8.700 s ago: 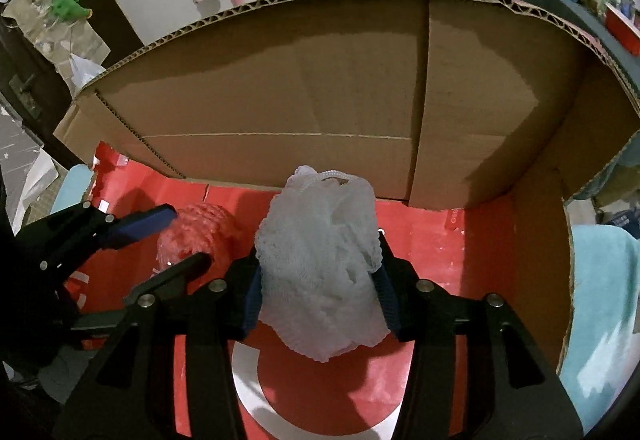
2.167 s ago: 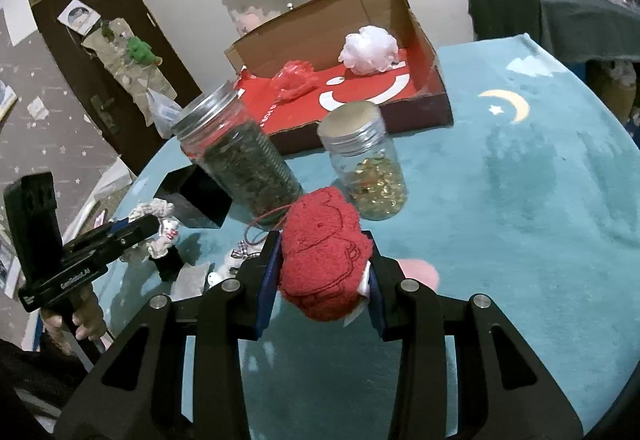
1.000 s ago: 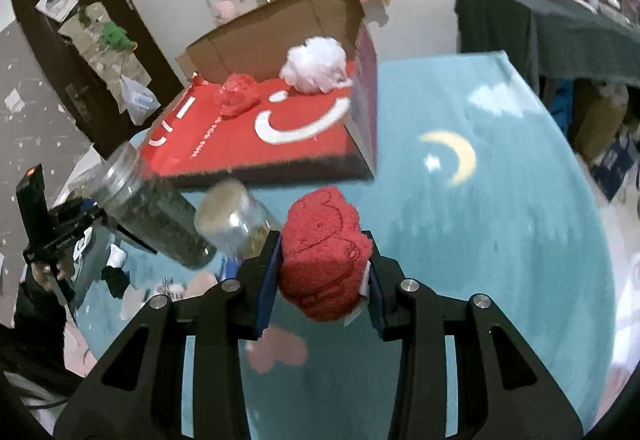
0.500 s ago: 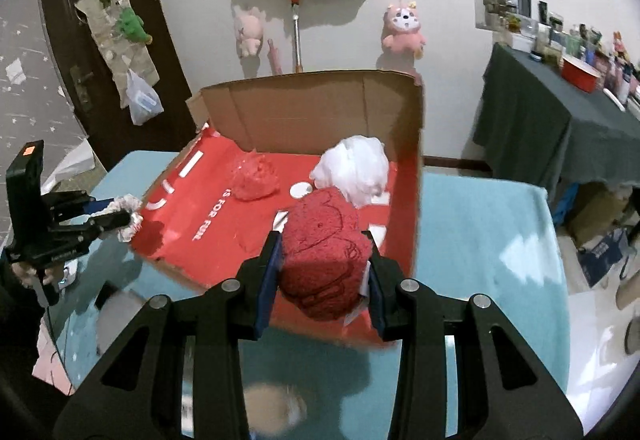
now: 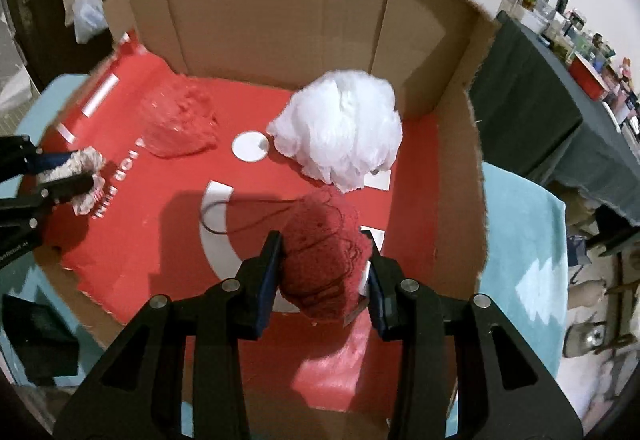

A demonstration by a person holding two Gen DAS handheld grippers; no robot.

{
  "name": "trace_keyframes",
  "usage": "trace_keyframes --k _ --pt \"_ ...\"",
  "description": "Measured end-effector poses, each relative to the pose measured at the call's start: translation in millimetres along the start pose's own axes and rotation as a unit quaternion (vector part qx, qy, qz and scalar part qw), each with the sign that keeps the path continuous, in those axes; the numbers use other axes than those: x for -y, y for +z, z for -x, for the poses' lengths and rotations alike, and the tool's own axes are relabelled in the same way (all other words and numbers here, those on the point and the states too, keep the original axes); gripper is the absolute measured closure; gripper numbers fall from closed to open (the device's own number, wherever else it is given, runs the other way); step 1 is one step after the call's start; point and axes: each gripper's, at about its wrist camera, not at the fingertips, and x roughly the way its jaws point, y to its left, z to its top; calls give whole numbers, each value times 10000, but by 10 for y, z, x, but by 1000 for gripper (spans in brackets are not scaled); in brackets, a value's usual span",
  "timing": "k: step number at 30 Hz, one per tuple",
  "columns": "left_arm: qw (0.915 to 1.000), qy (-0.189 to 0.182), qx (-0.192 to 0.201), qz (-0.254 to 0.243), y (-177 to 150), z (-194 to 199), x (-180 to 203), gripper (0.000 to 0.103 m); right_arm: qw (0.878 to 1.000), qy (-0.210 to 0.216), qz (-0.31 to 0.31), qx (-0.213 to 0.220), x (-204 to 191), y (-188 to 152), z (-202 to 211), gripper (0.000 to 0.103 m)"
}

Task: Organize soft objects
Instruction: 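Lower the red bunny into the box and open the right tool while the left tool lowers the rope toy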

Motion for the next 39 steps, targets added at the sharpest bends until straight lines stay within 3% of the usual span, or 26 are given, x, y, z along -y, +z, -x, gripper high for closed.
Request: trace_keyframes --k 6,24,29,39 --pt "9999 88 -124 67 74 -119 -39 78 9990 -247 192 -313 -19 20 -218 67" --pt "9998 126 -118 75 121 -183 -47 73 9972 -362 437 -478 -12 11 -396 65" --pt "9999 122 -51 78 128 -153 -56 62 9972 -365 449 -474 -43 16 -375 63" --pt "9986 -35 451 277 107 197 -100 33 9967 -427 643 -251 -167 -12 -183 41"
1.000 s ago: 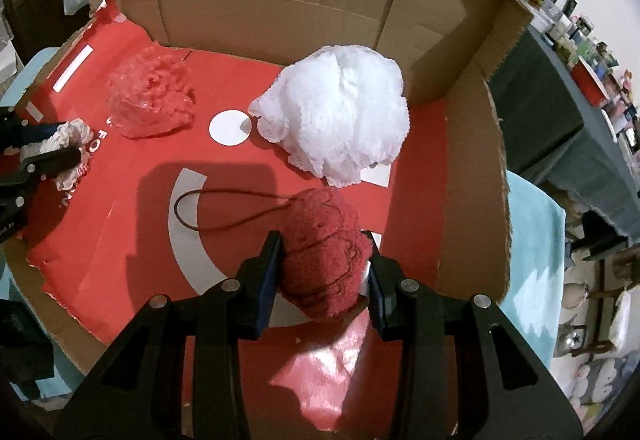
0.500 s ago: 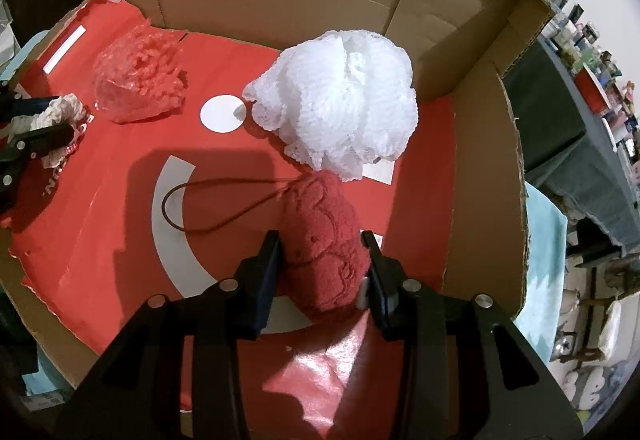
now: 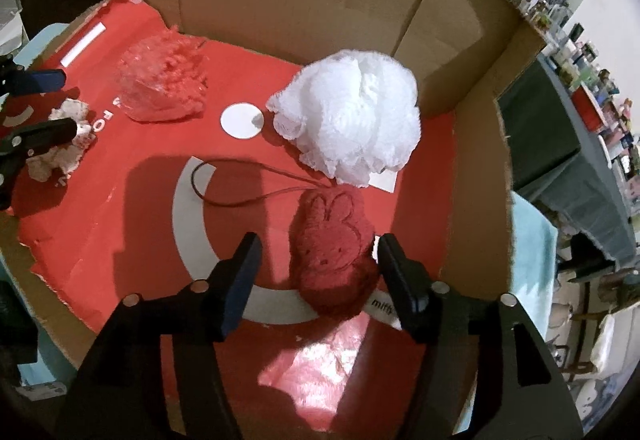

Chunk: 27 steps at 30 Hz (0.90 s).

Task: Organize soft objects
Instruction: 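Lower the red bunny into the box and open the right tool while the left tool lowers the rope toy, then withdraw both tools from the box back toward the table items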

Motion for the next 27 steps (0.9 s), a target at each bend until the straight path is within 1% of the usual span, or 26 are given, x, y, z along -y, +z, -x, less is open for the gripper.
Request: trace_keyframes --k 3,6,8,11,12,14,16,17,21,22,24,27 --pt "9997 -40 253 53 -10 221 0 28 9999 -23 -63 118 14 -25 147 39" --pt "9986 -46 502 141 -33 475 16 23 9995 -67 -163 273 34 -65 338 32" --pt "9972 -52 722 192 -70 690 35 16 9990 -72 -234 383 68 -77 482 31" --pt "9944 -25 1022 286 -137 987 79 10 9977 -29 -370 560 100 -139 722 31" --pt "9928 -31 1155 318 -178 1125 100 9 9969 -2 -432 663 111 -179 843 30" --pt "9901 -32 1359 349 -254 1337 144 5 9949 24 -523 861 125 -230 1041 27" --pt "9863 22 1609 358 -359 1576 220 2 9920 58 -597 1113 149 -319 1283 21" --pt "9846 46 1708 361 -418 1687 256 0 9901 82 -634 1247 136 -370 1413 19" --pt "9787 79 2016 390 -643 2028 382 0 9819 172 -720 1745 39 -683 1943 17" --pt "9771 82 2086 421 -705 2107 412 0 9796 192 -741 1857 10 -769 2061 15" --pt "9734 98 2239 467 -859 2284 482 0 9757 159 -764 2047 -38 -898 2233 12" --pt "9684 116 2435 524 -1048 2466 571 0 9704 248 -686 2303 -145 -1137 2445 11"
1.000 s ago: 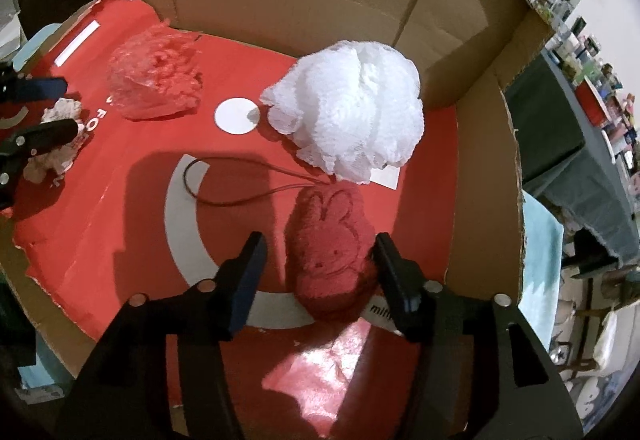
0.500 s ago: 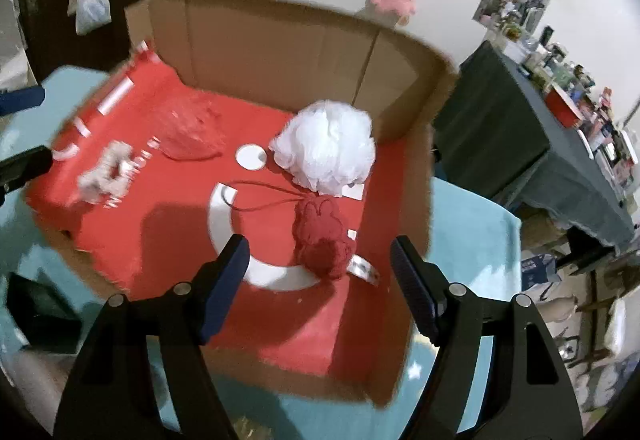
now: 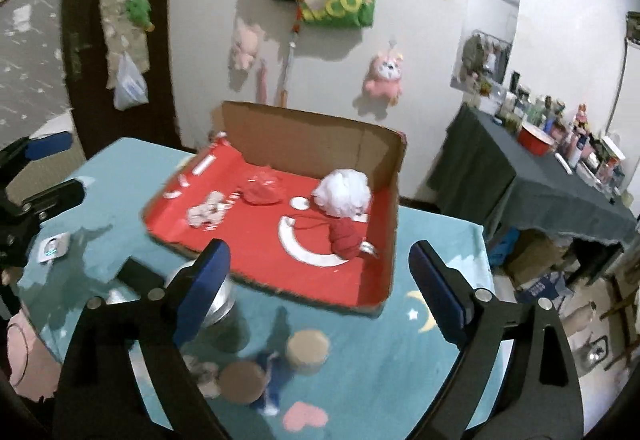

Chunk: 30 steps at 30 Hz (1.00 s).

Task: Organize soft objects
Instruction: 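Withdraw both tools from the box back toward the table items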

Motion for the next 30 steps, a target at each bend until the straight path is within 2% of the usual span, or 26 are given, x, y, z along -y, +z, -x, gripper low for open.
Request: trace_keyframes --k 9,12,15,20,30 --pt "9993 41 376 43 -388 586 310 0 9972 -210 87 706 -349 -523 686 11" --pt "9991 -76 367 221 -573 639 380 0 9952 -332 59 919 -455 -746 836 3" --pt "9989 -11 324 343 -788 617 472 0 9934 -552 16 1008 -544 -982 879 3" --pt "9984 97 215 522 -1135 517 578 0 9936 -608 -330 898 -564 -1349 788 3" --pt "9972 160 -336 653 -1689 234 662 0 9937 -624 -798 481 -599 -1918 453 3"
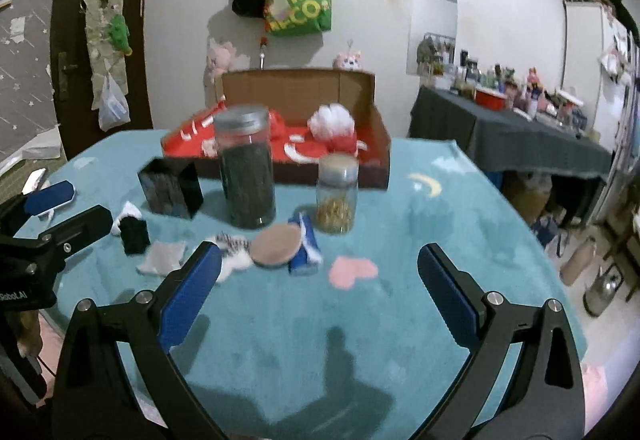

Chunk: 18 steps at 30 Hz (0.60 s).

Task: Organize soft objects
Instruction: 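Withdraw both tools from the box back toward the table items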

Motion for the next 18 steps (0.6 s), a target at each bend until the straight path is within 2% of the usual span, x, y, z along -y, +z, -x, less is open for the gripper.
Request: trace_keyframes --k 9,18 --pt "9992 82 -355 154 -204 -195 -63 0 9993 52 -53 -376 -52 -286 -247 3" --pt "9984 155 -465 277 -186 -250 -182 0 9983 108 -194 -534 -19 -328 -360 3"
